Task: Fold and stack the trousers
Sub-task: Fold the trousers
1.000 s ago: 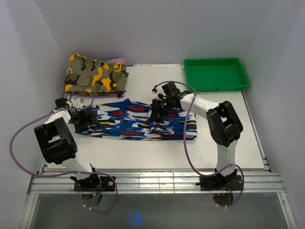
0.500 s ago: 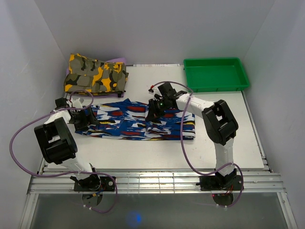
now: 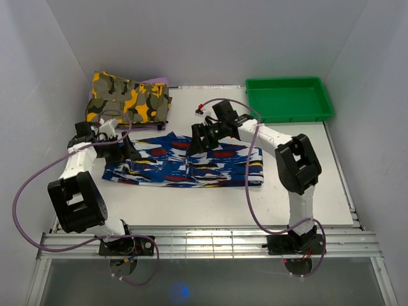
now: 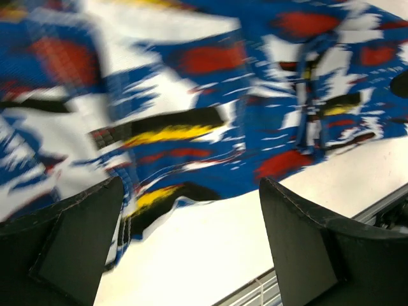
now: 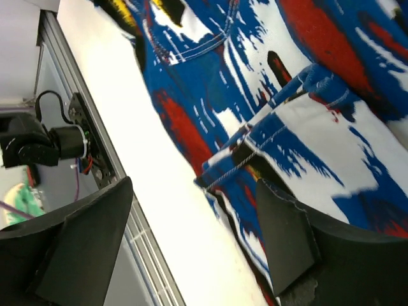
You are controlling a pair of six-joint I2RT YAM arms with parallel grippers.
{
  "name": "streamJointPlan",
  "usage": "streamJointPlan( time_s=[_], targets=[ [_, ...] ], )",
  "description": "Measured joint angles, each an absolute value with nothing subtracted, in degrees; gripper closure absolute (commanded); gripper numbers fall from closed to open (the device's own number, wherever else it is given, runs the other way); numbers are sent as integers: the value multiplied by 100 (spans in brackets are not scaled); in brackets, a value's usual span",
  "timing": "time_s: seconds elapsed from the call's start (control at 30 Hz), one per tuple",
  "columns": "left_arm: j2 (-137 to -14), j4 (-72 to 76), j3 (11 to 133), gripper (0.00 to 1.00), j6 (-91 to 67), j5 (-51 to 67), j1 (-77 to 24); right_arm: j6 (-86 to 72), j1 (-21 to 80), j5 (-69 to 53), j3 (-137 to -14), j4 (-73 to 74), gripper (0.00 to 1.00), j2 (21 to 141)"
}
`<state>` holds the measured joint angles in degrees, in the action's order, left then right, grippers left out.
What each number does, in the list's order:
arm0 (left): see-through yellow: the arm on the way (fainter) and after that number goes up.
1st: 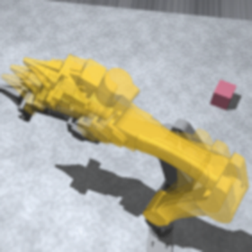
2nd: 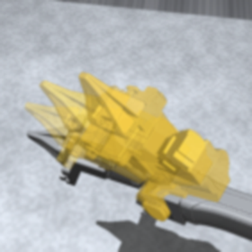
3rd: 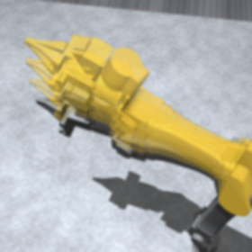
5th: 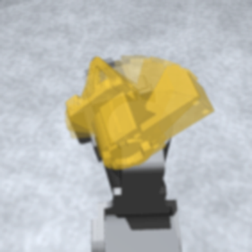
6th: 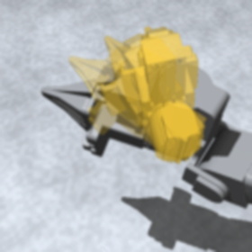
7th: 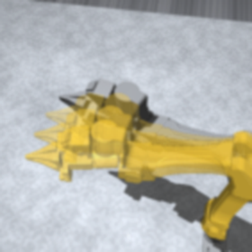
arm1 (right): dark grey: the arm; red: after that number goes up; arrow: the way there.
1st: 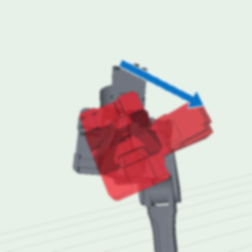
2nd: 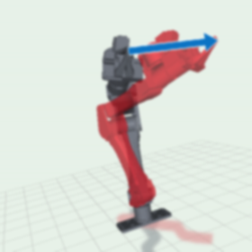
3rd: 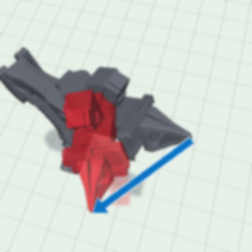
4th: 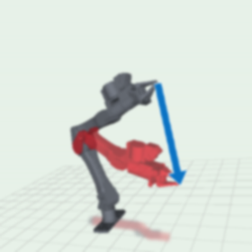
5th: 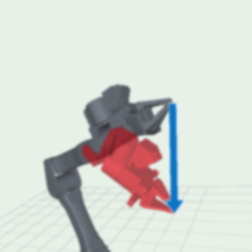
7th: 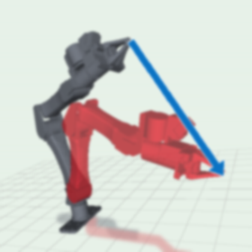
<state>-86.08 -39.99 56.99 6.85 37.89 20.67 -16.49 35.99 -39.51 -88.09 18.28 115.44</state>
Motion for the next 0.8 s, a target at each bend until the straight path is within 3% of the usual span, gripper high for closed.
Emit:
streamJointPlan(
  time_s=[0.1,0.13,0.23,0.43,0.6,0.7,0.73,0.8],
  targets=[
    [-8374,-3931,6095,5,563,3903,1251,-1111,3291,-4010,-8718,2193,31,10923],
    [-8346,-3839,6173,7,456,3946,917,-803,3072,-4018,-8661,2388,39,10610],
    [-8425,-3531,6206,14,19,4119,-19,58,2272,-3959,-8403,2982,51,9784],
    [-9087,-3079,6208,16,-683,4206,-878,1516,792,-3798,-7695,4163,62,9351],
    [-9835,-2893,6536,24,-1052,4117,-1227,2324,556,-3844,-6744,4849,65,9461],
    [-10285,-2751,6840,24,-1181,4047,-1468,2558,585,-3977,-6569,5052,59,9531],
    [-10359,-2722,6886,23,-1214,3990,-1520,2606,587,-3992,-6556,5087,52,9531],
    [-10422,-2711,6917,23,-1297,3844,-1632,2679,572,-3999,-6532,5078,51,9487]
  ],
)
